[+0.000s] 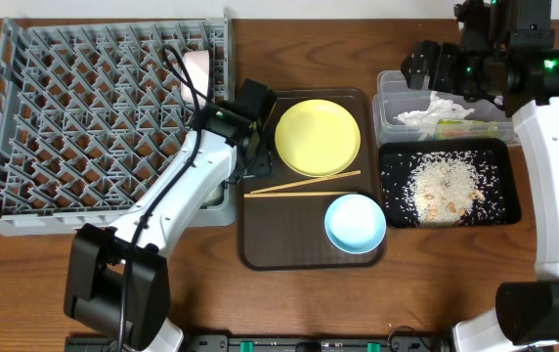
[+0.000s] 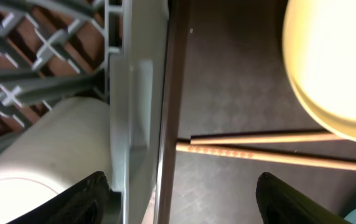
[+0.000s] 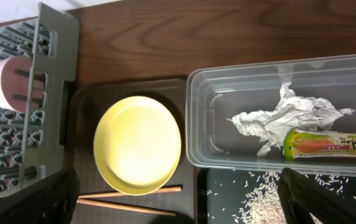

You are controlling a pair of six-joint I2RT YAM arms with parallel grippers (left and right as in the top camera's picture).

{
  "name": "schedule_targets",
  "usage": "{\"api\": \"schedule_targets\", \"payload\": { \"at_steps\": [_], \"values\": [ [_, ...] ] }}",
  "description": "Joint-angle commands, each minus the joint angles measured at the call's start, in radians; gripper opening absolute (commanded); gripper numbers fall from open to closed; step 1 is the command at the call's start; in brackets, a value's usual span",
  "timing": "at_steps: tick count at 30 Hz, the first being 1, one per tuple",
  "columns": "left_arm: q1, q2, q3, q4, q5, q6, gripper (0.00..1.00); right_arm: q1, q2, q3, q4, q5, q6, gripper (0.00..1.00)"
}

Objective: Sort waste into correct bins and load items into the dishwasher
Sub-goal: 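Move the left gripper back to the light-blue bowl on the tray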

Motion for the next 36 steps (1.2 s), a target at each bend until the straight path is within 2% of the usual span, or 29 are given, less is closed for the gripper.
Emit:
{"api": "schedule_targets", "payload": {
  "at_steps": [1, 15, 28, 36],
  "values": [
    [0.004, -0.002, -0.017, -0.017, 0.006, -0.026, 0.77, 0.006, 0.006, 0.0, 0.0, 0.003, 0.007, 0.99],
    [-0.021, -0.002, -0.017, -0.084, 0.047, -0.032, 0.77, 0.006, 0.006, 0.0, 0.0, 0.003, 0.007, 0.99],
    [-0.051, -0.002, -0.079, -0.055, 0.001, -0.032, 0.77, 0.006, 0.006, 0.0, 0.0, 0.003, 0.007, 0.99],
    [-0.051, -0.002, -0.132, -0.039, 0.029, -0.047, 0.77, 0.006, 0.006, 0.0, 0.0, 0.003, 0.007, 0.99]
  ]
}}
